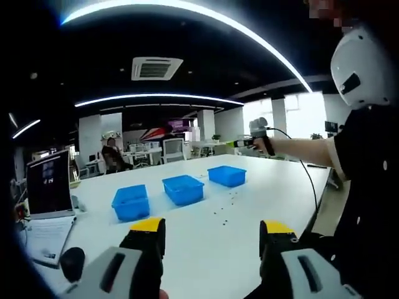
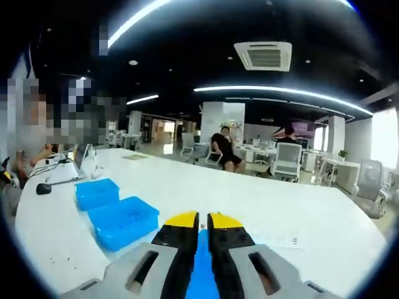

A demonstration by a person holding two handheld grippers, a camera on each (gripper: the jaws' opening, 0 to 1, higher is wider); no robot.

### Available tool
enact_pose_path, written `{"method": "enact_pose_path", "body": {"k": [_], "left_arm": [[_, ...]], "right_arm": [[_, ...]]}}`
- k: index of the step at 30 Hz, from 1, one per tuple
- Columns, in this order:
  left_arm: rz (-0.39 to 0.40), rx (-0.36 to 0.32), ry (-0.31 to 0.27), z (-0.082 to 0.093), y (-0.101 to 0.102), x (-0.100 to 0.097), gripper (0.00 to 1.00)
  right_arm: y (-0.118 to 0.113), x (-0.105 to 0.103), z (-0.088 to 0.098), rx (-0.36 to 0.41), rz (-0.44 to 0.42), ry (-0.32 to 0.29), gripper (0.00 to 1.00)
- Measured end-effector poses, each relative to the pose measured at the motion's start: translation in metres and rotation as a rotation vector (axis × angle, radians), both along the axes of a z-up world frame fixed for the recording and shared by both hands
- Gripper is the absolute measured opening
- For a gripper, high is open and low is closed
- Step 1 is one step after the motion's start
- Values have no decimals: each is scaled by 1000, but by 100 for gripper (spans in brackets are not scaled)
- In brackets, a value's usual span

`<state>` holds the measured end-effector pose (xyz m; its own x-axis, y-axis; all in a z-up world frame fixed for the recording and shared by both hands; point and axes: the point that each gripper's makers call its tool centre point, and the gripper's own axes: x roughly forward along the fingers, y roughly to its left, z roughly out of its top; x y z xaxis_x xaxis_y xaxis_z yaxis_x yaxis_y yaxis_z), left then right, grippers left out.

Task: Pick up the resistors one by one and place each resistor into its matching bin, sorting the parts by color and model until every resistor is separated into the correct bin for its type

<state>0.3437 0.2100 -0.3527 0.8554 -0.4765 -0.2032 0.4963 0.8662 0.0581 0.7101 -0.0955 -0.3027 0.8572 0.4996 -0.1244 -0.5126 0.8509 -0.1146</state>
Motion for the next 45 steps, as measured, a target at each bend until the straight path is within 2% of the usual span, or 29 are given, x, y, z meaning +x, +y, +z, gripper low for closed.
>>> {"method": "enact_pose_path", "body": {"k": [2,8,14,20,27,30,37,41,45], "left_arm": [[-6,-1,0,0,-2,0,62],[-13,3,3,-2,-5,1,62],[-12,-8,-2,-1,-4,5,62],[-17,-13,-4,-2,-3,11,63],[-26,-20,1,-5,-4,16,63],[-31,-20,2,-6,-5,19,63],[-46,-15,2,-6,-6,21,63],[-53,-12,10,-9,-7,19,64],[-55,-12,23,-14,-7,14,64]], "right_arm": [[-1,-5,6,9,-1,-15,22],[-2,-37,12,14,31,-36,28],[-7,-82,11,31,82,-53,31],[-19,-138,4,63,118,-70,32],[-38,-196,-7,94,86,-74,35],[-47,-215,-13,99,60,-65,34],[-49,-245,-14,94,62,-42,34],[-37,-253,-15,47,112,-27,34],[-19,-258,-29,-39,220,47,33]]}}
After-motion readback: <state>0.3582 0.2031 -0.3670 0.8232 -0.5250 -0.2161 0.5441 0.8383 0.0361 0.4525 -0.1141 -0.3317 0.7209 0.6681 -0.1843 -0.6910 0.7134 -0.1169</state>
